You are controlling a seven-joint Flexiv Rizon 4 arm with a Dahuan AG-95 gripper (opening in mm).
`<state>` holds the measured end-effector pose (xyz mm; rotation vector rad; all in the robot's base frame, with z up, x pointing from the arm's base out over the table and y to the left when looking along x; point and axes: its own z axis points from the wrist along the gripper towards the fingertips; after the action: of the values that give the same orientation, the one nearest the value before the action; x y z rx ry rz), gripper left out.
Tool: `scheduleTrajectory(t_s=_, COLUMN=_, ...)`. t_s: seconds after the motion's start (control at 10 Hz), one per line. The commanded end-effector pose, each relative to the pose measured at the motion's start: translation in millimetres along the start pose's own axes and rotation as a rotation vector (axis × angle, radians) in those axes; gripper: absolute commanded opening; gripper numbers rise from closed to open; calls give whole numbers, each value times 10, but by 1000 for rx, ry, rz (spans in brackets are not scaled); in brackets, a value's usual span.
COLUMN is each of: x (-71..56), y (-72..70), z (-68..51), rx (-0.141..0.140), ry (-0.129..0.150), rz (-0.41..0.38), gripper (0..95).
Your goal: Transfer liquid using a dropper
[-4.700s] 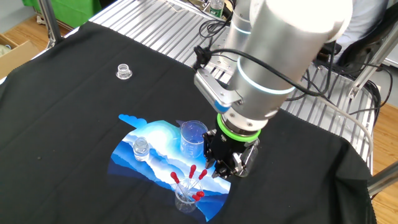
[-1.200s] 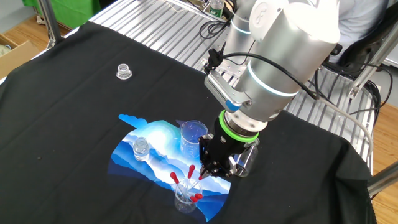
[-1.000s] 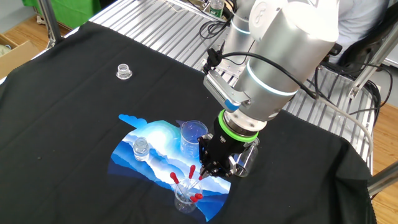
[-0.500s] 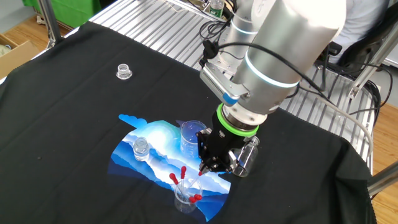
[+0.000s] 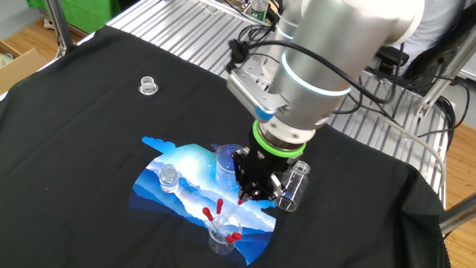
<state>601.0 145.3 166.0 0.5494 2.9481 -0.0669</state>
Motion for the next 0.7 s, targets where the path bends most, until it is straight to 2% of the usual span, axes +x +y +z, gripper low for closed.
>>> scheduleTrajectory(t_s=0.1, x=21, y=-42, z=-164, rx=4, ry=56, rz=-7, gripper=0)
scheduleTrajectory(t_s=0.5, x=-1, y=-82, z=-451, rx=-32, ry=179, rz=12, gripper=0)
scheduleTrajectory(t_s=0.7, x=-52, y=-82, z=-579, rx=-30, ry=218, rz=3, gripper=0)
